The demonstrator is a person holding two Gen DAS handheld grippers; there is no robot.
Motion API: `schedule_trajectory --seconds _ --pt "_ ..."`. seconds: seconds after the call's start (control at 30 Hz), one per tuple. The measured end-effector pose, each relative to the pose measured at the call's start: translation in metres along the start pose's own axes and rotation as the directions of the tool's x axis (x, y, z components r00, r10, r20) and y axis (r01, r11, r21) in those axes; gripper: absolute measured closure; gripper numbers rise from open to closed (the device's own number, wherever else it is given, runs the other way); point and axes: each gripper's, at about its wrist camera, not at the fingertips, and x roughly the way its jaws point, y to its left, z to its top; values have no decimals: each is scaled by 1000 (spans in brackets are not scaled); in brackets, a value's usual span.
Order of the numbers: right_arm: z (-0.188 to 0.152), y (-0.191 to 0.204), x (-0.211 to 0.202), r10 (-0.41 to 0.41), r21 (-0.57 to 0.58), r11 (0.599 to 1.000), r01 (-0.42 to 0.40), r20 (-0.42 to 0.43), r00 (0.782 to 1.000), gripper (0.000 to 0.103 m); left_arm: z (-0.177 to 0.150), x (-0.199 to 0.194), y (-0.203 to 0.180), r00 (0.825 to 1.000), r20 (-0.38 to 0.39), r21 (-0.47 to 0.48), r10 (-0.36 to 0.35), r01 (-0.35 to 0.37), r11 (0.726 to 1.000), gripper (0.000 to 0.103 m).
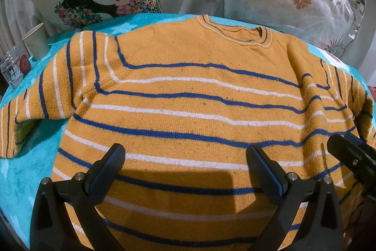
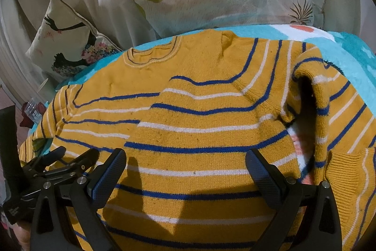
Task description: Fold small clothes
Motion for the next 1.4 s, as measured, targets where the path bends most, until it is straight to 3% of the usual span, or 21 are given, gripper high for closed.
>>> schedule_trajectory --seconds 1.23,1.37,1.4 --pt "1 0 1 -8 -8 1000 8 -4 1000 0 0 0 0 1000 17 1 3 -3 1000 0" --pt "1 1 2 -14 -15 1000 14 -8 1000 0 0 -1 0 1000 23 3 11 -11 1000 0" --pt "1 3 3 -20 -24 1000 19 -13 1000 0 -1 -5 0 998 36 -4 46 -46 999 0"
